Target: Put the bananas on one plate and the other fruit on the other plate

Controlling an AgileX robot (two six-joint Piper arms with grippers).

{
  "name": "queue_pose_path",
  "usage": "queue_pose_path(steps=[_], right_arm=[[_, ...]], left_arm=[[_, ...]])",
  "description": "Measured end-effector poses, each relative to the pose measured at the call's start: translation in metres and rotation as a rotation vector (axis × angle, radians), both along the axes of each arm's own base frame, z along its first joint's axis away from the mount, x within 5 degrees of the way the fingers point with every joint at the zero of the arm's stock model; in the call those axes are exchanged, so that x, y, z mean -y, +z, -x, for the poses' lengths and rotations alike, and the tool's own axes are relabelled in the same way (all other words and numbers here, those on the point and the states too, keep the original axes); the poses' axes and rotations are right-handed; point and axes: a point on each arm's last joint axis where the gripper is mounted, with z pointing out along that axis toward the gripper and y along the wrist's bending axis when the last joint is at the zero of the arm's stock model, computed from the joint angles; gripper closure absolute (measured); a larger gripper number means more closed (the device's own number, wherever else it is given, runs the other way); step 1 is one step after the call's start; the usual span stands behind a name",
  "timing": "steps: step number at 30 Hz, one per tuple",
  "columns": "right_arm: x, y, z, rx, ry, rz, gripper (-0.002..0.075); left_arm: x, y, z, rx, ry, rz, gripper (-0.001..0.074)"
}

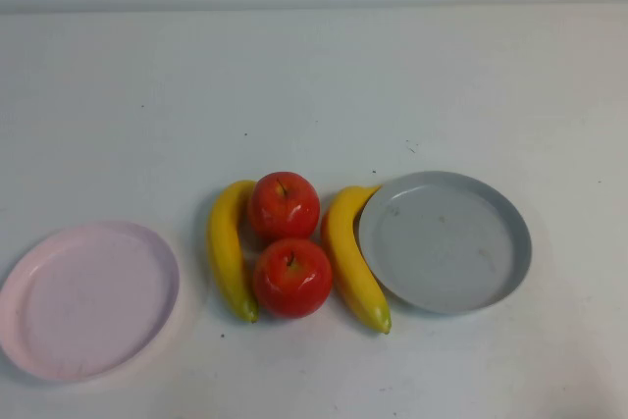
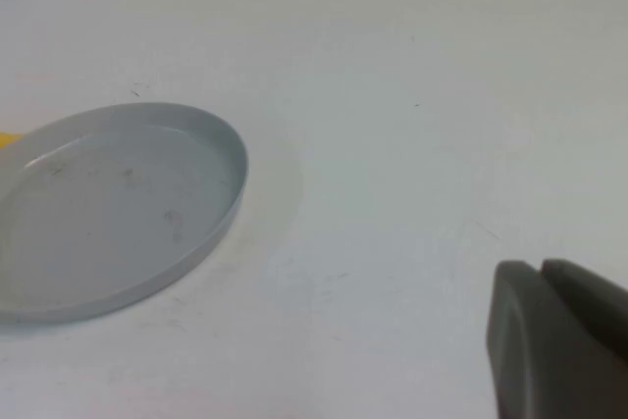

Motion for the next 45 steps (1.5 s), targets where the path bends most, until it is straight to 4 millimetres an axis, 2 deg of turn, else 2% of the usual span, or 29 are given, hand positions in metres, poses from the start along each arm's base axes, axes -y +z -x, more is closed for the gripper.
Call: queue_pose_path(steps=[22,35,45], right_arm=[[0.0,0.0,0.0,0.0,0.0,-0.002,0.0741],[0.0,0.0,0.0,0.0,0.0,-0.003,0.0741],[0.0,0.0,0.0,0.0,0.0,-0.003,0.0741]], left_arm=[[0.0,0.002,-0.001,0.028,0.0,0.001,0.0731],[0.003,0.016,-0.003,0.173,0.002,0.144,0.0731],[0.004,0.023,-0.004,0.213,0.044,0.479,0.0731]])
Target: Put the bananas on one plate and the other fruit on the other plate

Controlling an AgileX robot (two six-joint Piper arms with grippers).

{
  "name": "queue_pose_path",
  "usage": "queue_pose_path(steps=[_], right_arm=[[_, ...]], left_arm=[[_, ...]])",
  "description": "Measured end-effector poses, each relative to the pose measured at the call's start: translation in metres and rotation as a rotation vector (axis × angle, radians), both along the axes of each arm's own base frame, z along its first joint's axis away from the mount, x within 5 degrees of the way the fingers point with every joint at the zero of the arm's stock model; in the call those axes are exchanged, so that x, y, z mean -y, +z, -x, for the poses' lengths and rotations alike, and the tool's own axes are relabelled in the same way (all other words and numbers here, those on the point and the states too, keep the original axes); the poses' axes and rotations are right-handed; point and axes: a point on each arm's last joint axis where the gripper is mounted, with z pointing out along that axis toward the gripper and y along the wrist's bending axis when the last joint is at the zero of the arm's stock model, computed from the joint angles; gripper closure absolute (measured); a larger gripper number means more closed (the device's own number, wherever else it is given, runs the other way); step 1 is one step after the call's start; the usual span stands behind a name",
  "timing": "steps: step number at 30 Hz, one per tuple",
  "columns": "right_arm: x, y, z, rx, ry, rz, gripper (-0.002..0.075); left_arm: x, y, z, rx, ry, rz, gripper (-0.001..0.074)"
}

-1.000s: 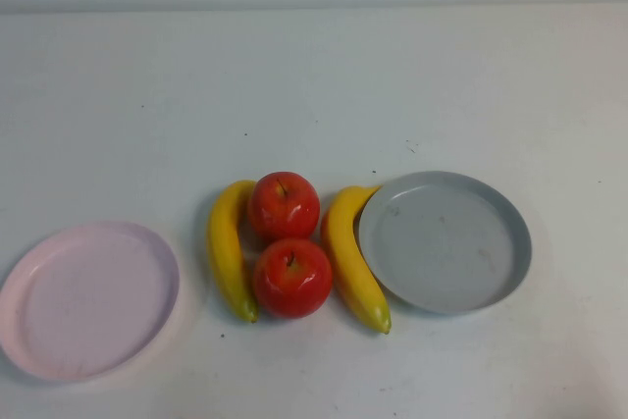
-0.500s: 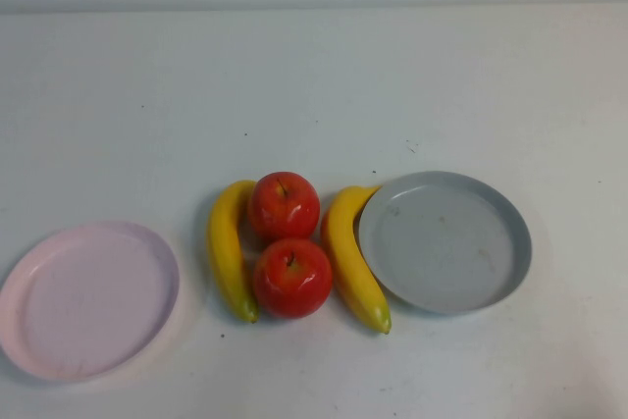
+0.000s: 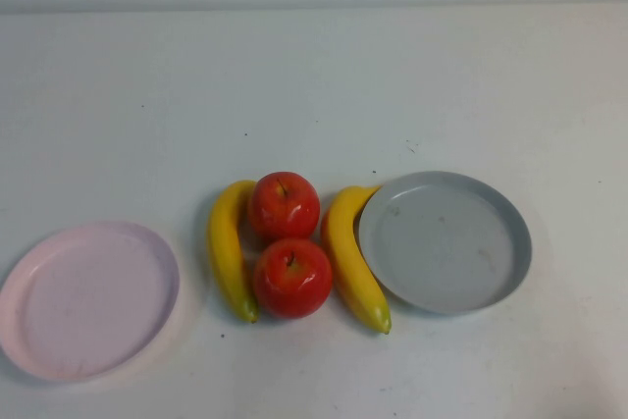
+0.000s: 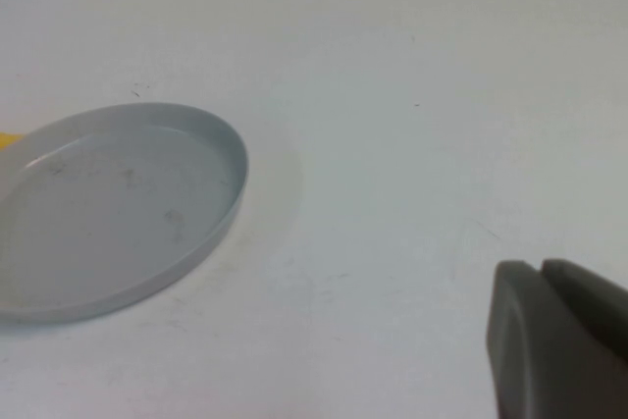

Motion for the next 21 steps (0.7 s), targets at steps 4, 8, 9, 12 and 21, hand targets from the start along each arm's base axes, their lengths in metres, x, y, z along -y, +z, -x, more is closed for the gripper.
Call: queue_pose_path(steps=[4,8,9,12,21], right_arm=[[0.0,0.0,0.0,0.0,0.0,0.0,0.0741],[0.0,0.0,0.0,0.0,0.0,0.0,0.0741],[0.0,0.0,0.0,0.0,0.0,0.0,0.0741],[0.0,0.0,0.0,0.0,0.0,0.0,0.0741],[0.0,0.0,0.0,0.0,0.0,0.0,0.0741]], left_arm=[[0.001,0.002,0.0,-0.006,0.0,0.178,0.0732],[0.003,0.024,0.001,-0.076,-0.024,0.175,0.0734],[0.004,0.033,0.0,-0.105,-0.034,0.151,0.0734],[0.008,0.061,-0.009,-0.212,-0.081,0.042,0.0734],[0.039,0.086,-0.057,-0.438,-0.457,-0.342,0.0734]])
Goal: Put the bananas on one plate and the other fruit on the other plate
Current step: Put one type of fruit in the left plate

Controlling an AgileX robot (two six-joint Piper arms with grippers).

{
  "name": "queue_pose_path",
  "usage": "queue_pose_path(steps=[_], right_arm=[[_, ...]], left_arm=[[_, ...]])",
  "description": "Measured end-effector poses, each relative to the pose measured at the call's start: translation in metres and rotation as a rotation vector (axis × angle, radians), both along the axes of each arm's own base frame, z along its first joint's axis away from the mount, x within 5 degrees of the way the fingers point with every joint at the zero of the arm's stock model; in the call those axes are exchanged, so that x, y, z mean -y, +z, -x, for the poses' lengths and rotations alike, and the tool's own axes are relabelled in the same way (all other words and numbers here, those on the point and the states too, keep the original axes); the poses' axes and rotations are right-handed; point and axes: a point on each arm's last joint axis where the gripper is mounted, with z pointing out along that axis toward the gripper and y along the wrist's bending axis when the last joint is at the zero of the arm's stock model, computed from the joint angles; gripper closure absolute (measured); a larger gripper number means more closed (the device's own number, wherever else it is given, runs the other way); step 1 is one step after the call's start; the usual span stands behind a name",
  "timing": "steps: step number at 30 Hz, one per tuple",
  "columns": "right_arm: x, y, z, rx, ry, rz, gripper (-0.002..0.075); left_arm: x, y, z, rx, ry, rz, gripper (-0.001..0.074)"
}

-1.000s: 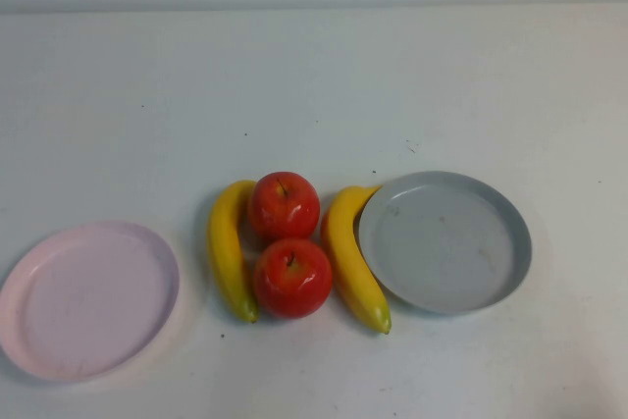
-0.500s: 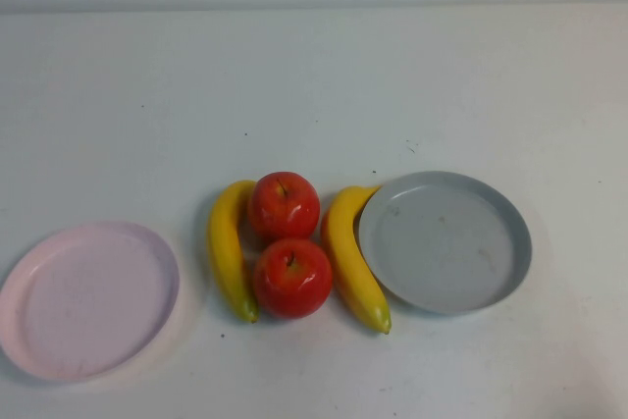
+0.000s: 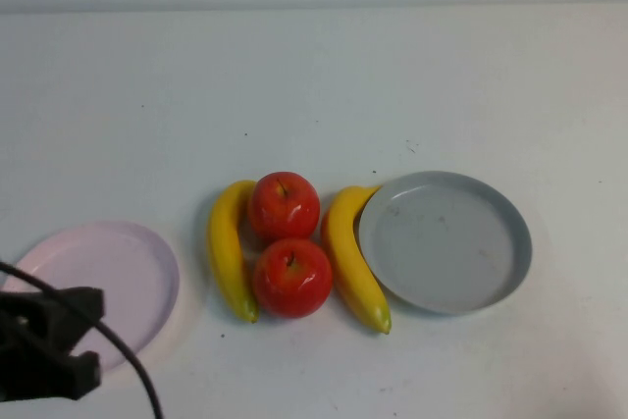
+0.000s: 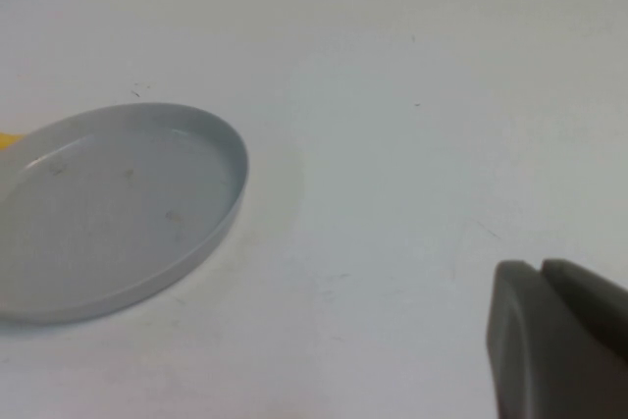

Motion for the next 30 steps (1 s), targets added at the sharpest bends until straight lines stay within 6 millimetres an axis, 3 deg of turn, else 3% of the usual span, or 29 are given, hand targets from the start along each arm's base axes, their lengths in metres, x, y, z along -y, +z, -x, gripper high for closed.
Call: queue_pose_path(steps=[6,18,20,24,27,29,30], right_arm=[[0.0,0.0,0.0,0.0,0.0,-0.002,0.0741],[0.0,0.0,0.0,0.0,0.0,-0.002,0.0741],[0.0,0.0,0.0,0.0,0.0,-0.002,0.0741],[0.0,0.0,0.0,0.0,0.0,-0.002,0.0741],[0.0,0.0,0.0,0.0,0.0,-0.002,0.0741],[0.0,0.0,0.0,0.0,0.0,-0.002,0.0741],[0.0,0.0,0.0,0.0,0.0,-0.002,0.0741]], left_arm=[[0.032,-0.008,-0.04,-0.039,-0.328,0.01,0.0734],[0.065,-0.017,-0.106,0.014,-0.505,0.029,0.0734],[0.068,-0.016,-0.113,0.011,-0.534,0.031,0.0734],[0.078,-0.015,-0.12,0.054,-0.759,-0.034,0.0721],[0.08,-0.017,-0.12,0.066,-0.866,-0.088,0.0624],[0.08,-0.018,-0.123,0.068,-0.885,-0.117,0.0465],[0.08,-0.02,-0.125,0.065,-0.879,-0.121,0.0347]])
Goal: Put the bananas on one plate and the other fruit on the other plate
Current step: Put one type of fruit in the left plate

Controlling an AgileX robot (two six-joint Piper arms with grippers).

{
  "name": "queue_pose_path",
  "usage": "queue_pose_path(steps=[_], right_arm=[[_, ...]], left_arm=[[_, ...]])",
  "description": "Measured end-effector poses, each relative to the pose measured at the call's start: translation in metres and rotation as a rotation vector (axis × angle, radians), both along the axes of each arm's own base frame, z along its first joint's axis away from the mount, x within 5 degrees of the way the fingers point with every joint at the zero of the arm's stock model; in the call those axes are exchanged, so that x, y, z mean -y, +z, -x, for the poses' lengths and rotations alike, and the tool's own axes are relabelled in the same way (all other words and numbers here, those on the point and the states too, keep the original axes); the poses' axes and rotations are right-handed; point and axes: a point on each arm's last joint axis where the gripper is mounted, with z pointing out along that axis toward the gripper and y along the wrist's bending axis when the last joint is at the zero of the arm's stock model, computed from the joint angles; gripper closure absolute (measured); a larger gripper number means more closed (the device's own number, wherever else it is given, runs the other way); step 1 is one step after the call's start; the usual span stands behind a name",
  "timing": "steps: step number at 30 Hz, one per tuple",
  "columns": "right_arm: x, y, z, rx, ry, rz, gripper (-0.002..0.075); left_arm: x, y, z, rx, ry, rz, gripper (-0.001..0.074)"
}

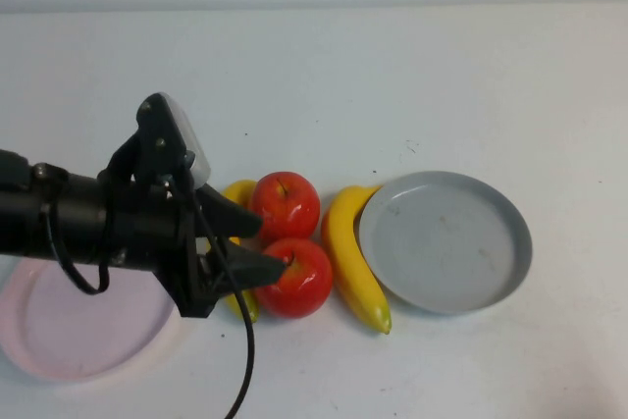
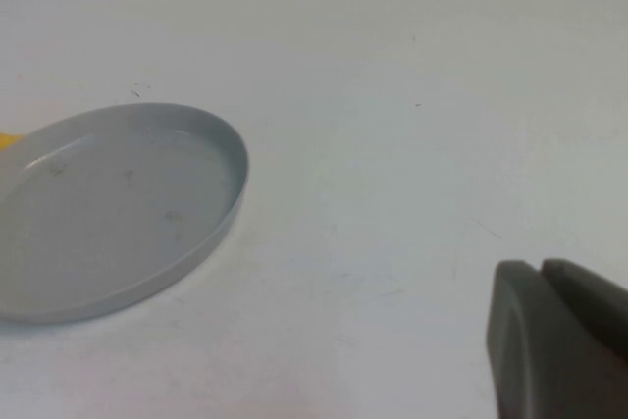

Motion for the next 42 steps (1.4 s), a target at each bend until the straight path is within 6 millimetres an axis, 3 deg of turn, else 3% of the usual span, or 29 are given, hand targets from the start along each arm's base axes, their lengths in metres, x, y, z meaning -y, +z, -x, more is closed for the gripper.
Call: queue_pose_path(steps=[3,6,11,16,24,37,42], right_arm=[[0.0,0.0,0.0,0.0,0.0,0.0,0.0741],[0.0,0.0,0.0,0.0,0.0,0.0,0.0741],[0.0,0.0,0.0,0.0,0.0,0.0,0.0742],[0.0,0.0,0.0,0.0,0.0,0.0,0.0742],[0.0,0.0,0.0,0.0,0.0,0.0,0.0741],[0.0,0.0,0.0,0.0,0.0,0.0,0.0744],[0.0,0.0,0.0,0.0,0.0,0.0,0.0744]], left_arm=[[0.001,-0.005,-0.004,-0.014,0.009,0.004,0.0136],[0.004,-0.012,-0.007,-0.002,-0.024,-0.008,0.0073],[0.024,-0.028,-0.007,0.093,-0.137,-0.072,0.0066],[0.04,-0.039,-0.01,0.159,-0.125,-0.139,0.0066],[0.038,-0.042,-0.019,0.195,-0.033,-0.176,0.0066],[0.039,-0.072,-0.032,0.093,0.051,-0.222,0.0066],[0.041,-0.075,-0.035,0.081,0.061,-0.217,0.0066]])
